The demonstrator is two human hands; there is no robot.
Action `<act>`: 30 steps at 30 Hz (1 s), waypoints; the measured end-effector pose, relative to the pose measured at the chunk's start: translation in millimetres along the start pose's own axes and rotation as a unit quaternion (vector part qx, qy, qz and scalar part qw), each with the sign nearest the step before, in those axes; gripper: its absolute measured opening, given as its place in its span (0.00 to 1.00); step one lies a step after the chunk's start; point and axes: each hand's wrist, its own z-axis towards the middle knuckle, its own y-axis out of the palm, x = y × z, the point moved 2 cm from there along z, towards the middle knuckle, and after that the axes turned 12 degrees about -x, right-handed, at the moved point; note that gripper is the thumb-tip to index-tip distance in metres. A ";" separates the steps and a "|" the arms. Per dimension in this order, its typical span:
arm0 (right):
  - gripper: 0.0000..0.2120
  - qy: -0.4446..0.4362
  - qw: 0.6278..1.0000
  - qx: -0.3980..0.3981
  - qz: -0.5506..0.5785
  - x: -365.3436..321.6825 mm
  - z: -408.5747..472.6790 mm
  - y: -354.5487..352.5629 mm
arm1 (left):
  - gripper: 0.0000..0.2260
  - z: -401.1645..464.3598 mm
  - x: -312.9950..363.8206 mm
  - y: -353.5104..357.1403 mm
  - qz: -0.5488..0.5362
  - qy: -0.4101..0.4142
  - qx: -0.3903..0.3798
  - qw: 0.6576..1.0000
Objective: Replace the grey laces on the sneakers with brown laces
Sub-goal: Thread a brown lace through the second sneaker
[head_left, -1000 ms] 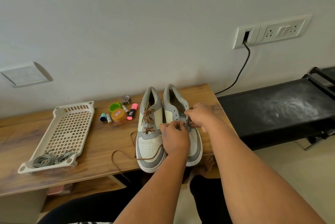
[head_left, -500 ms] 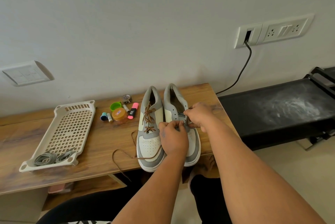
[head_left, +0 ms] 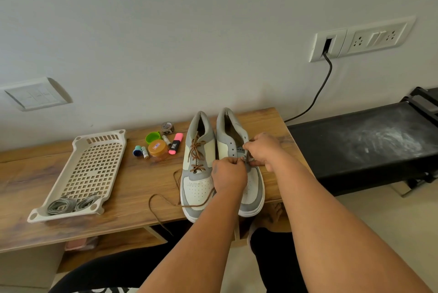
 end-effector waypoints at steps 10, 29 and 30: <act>0.14 0.006 1.000 -0.028 -0.010 4.6 2.3 -6.1 | 0.10 20.6 5.9 -11.2 0.030 -0.064 -0.129 0.989; 0.10 0.098 0.976 -0.121 -0.151 4.2 -34.0 -8.5 | 0.14 -0.4 12.2 -21.6 0.140 0.021 -0.190 0.972; 0.10 0.088 0.983 -0.100 -0.122 2.0 -38.1 -15.3 | 0.14 0.6 13.0 -21.6 0.145 0.019 -0.193 0.970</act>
